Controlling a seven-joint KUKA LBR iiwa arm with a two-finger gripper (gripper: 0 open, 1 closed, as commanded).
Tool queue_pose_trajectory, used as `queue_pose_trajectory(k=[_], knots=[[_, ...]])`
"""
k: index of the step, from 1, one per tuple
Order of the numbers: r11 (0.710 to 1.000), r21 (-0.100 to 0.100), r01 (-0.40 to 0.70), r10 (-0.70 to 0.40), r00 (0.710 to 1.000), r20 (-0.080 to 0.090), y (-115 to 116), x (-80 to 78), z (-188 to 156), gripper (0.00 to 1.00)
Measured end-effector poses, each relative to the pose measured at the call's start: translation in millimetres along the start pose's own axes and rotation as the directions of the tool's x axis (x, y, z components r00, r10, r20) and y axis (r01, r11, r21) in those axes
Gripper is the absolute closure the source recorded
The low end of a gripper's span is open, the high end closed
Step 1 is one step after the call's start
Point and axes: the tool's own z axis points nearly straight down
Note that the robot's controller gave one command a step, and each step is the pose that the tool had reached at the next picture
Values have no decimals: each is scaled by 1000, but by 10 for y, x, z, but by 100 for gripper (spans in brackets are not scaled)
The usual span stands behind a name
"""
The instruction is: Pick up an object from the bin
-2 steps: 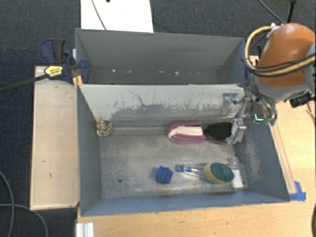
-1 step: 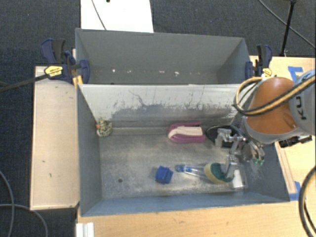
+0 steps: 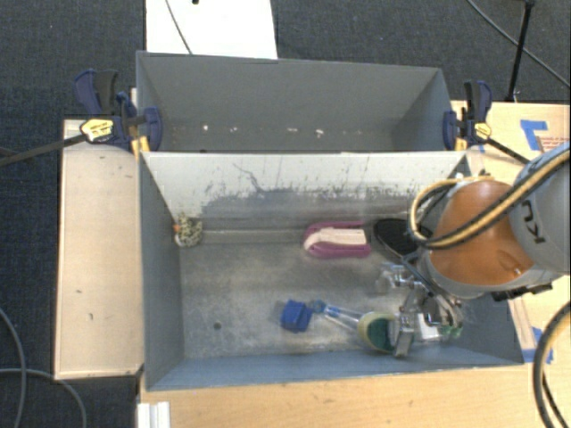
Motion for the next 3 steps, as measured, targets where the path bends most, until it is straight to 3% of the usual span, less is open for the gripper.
queue_pose_trajectory(k=[1, 2, 3], knots=[[976, 3, -219, 219, 976, -7, 379, 48, -6, 0], [977, 4, -215, 215, 977, -7, 364, 49, -5, 100], [975, 0, -224, 224, 975, 3, 269, -127, -1698, 100]])
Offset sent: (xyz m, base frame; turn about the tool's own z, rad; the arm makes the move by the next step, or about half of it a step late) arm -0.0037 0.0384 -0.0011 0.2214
